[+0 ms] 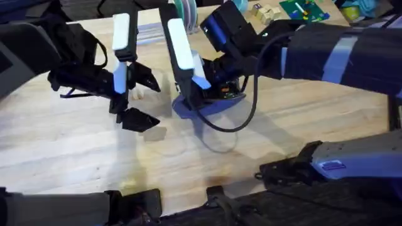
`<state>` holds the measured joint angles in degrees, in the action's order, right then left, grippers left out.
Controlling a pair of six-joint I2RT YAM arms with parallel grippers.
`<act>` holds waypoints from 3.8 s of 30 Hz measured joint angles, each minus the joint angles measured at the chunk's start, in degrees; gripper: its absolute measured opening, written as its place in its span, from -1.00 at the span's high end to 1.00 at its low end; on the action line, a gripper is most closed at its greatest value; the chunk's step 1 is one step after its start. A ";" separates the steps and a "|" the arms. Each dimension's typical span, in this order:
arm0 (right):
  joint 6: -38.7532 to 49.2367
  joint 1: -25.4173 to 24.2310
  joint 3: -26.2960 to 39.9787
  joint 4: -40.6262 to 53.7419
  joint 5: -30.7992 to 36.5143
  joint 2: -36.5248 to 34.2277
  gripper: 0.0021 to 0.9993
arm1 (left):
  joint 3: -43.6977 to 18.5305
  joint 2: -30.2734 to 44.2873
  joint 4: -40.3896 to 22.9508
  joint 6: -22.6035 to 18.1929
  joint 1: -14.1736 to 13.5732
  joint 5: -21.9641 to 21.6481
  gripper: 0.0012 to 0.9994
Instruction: Unzip the bag, pick up the pens from the table one at a time and place them inside, then zip the bag closed.
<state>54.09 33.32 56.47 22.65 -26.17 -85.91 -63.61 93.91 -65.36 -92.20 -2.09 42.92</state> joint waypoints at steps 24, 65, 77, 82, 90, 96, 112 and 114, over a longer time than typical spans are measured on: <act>-0.04 0.00 -0.31 0.95 0.95 4.97 0.94 | 0.00 0.00 0.40 0.00 0.00 4.48 -0.99; -0.04 -1.41 -0.50 1.91 1.11 6.84 0.94 | -0.04 7.52 9.29 1.33 -8.98 16.87 0.92; -0.05 -12.08 -0.50 10.51 -5.40 8.81 0.94 | -0.20 7.52 9.41 1.36 -9.68 19.18 0.92; -0.07 -16.58 -0.50 14.16 -7.36 8.94 0.94 | -0.24 7.52 9.53 1.36 -9.94 19.74 0.92; -0.04 -25.49 -0.50 19.06 -9.38 8.92 0.94 | -0.31 7.52 9.75 1.36 -10.32 20.53 0.92; 0.13 -33.19 -0.50 21.75 -6.98 8.76 0.94 | -0.31 7.52 9.48 1.36 -10.18 20.17 0.92; 0.44 -47.15 -0.50 21.24 -0.52 -1.71 0.94 | -0.28 7.72 9.01 1.33 -9.77 17.03 0.91; 0.46 -47.73 -0.50 20.96 0.10 -1.97 0.94 | -0.28 7.72 9.03 1.33 -9.69 16.84 0.91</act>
<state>54.54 -14.41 55.96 43.62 -26.07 -87.88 -63.90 101.62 -56.34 -90.87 -11.78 59.75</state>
